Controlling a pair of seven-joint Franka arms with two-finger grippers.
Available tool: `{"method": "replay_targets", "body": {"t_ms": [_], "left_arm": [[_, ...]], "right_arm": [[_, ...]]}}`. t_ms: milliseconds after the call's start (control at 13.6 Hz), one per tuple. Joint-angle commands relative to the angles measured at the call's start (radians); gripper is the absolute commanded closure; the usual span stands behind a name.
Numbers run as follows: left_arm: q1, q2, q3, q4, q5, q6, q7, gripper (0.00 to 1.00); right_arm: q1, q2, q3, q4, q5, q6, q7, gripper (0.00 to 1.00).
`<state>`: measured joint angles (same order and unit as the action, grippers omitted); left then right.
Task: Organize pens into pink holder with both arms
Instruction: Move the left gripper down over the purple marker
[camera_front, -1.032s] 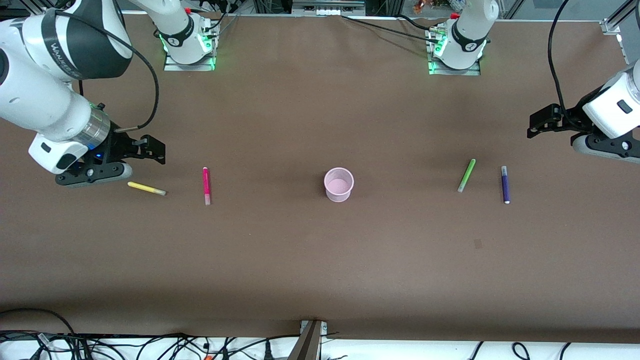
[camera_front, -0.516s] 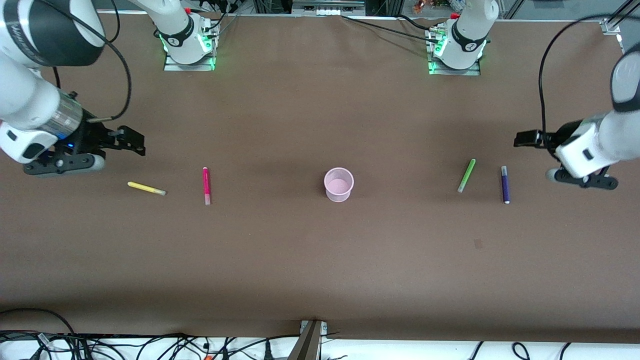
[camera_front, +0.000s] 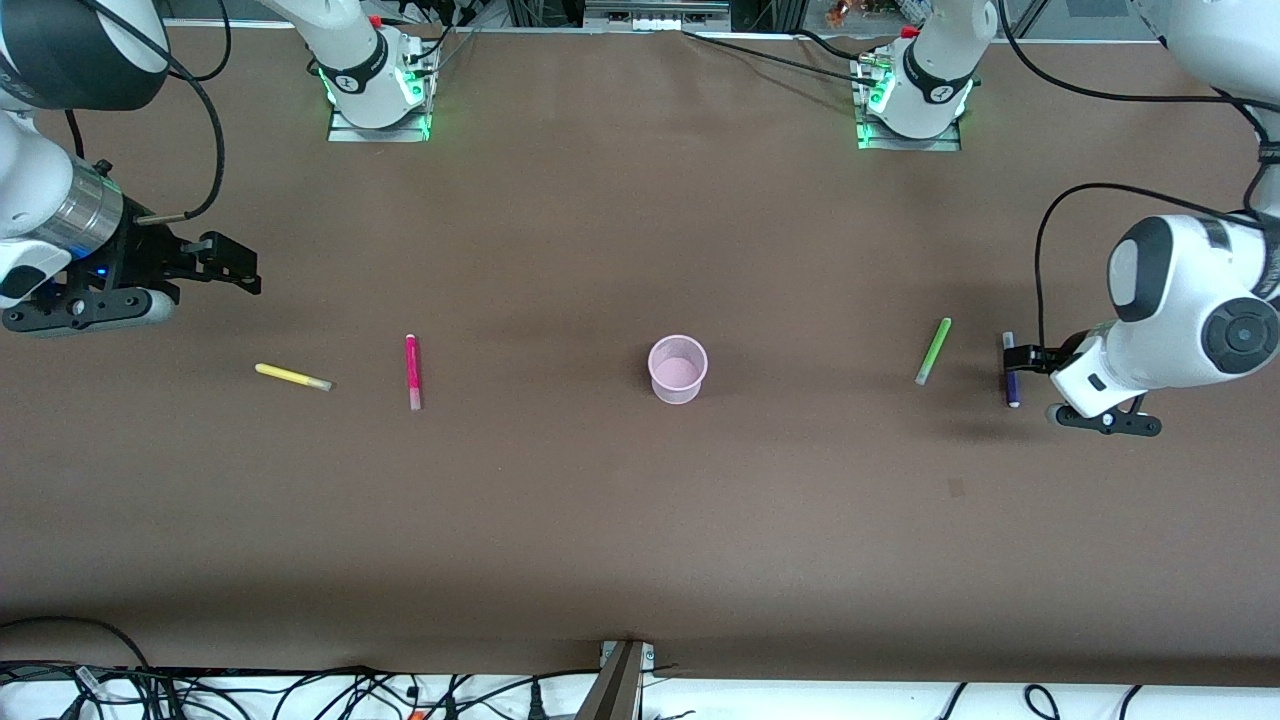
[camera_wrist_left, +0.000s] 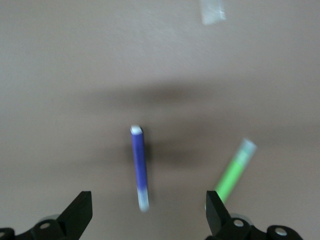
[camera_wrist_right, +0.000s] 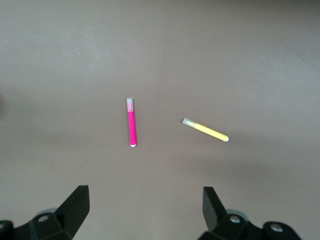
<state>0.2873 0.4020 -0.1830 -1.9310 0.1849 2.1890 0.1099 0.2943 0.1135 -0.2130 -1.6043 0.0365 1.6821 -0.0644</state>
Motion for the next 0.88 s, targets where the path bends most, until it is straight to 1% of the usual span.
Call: {"method": "replay_targets", "body": {"t_ms": [0,74,221,295,442,589,663,737,811], "left_arm": [[0.049,0.001,-0.010,-0.167,0.114,0.295,0.019,0.00],[0.062,0.036,-0.010,-0.177,0.125,0.352,0.019,0.00],[0.063,0.084,-0.010,-0.171,0.128,0.385,0.020,0.00],[0.056,0.095,-0.010,-0.169,0.137,0.405,0.022,0.00],[0.058,0.100,-0.010,-0.170,0.206,0.411,0.024,0.00],[0.061,0.103,-0.010,-0.174,0.206,0.405,0.020,0.00],[0.059,0.106,-0.012,-0.174,0.206,0.402,0.014,0.03],[0.061,0.109,-0.012,-0.174,0.206,0.400,0.008,0.20],[0.062,0.109,-0.012,-0.174,0.206,0.400,0.007,0.33]], "right_arm": [[0.011,0.012,0.007,0.035,-0.032,0.010,-0.014,0.00],[0.012,0.027,0.009,0.058,-0.030,0.008,-0.015,0.00],[0.034,0.048,0.009,0.080,-0.030,0.005,-0.003,0.00],[0.052,0.049,0.007,0.080,-0.036,0.005,-0.002,0.00],[0.049,0.049,0.006,0.080,-0.024,0.004,-0.002,0.00],[0.055,0.049,0.006,0.075,-0.020,-0.001,0.001,0.00],[0.055,0.049,0.006,0.075,-0.020,-0.002,0.003,0.00],[0.055,0.052,0.006,0.069,-0.020,-0.004,0.001,0.00],[0.055,0.069,0.006,0.070,-0.020,-0.004,-0.005,0.00]]}}
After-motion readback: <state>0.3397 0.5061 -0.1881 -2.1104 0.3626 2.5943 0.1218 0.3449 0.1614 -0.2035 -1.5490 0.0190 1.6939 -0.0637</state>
